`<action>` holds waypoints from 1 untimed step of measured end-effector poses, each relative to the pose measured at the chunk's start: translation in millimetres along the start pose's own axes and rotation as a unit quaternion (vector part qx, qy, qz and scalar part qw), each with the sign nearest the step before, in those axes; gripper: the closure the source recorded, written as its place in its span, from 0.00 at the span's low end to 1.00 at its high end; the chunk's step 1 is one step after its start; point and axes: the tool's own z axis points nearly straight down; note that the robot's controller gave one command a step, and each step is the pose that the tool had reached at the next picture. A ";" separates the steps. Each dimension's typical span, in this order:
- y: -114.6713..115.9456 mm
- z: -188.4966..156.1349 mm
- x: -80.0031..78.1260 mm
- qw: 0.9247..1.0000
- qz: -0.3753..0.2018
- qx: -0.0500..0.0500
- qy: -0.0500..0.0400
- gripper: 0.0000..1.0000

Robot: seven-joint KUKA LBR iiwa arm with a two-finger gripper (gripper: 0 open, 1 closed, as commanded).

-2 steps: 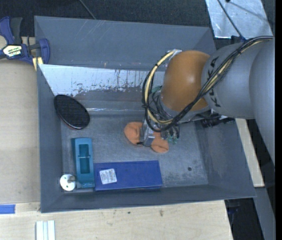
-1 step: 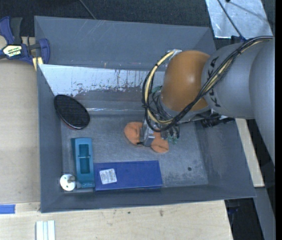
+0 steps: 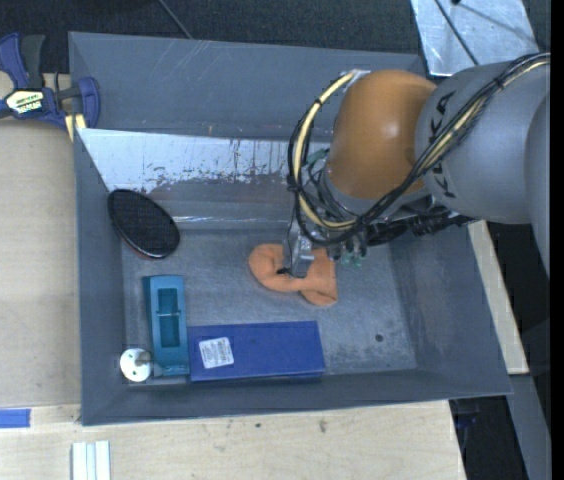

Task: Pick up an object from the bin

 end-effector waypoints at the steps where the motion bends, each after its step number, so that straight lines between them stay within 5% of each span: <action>1: 4.1 -22.5 -1.6 1.000 -0.003 -0.002 -0.011 1.00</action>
Offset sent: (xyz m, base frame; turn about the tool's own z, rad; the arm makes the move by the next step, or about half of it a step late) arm 0.0248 0.0096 0.1354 0.0528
